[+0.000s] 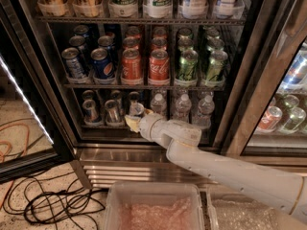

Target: Pick redbull can from bottom shelf of fridge

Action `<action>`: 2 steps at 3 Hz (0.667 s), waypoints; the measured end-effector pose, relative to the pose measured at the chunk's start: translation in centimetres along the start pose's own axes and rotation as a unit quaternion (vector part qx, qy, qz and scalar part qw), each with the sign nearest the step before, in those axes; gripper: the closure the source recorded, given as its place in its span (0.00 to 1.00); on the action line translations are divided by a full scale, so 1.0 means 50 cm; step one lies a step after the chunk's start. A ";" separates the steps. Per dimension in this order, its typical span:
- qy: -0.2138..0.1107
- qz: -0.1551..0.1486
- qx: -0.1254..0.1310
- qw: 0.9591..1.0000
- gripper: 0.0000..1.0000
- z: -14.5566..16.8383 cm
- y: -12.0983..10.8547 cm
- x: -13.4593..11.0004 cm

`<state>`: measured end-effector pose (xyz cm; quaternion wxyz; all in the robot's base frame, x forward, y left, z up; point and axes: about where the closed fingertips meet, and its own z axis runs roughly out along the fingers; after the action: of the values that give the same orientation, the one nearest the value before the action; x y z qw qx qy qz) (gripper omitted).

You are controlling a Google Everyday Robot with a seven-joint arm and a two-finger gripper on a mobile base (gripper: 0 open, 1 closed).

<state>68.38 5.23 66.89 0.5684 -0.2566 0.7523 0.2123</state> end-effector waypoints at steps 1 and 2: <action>0.022 0.025 -0.062 0.998 1.00 -0.026 0.072 -0.032; 0.015 0.031 -0.062 0.997 1.00 -0.061 0.045 -0.080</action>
Offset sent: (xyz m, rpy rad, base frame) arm -0.0253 0.0202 0.0161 0.0294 0.0696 0.0969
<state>65.58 5.69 71.62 0.5334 -0.2713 0.7534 0.2726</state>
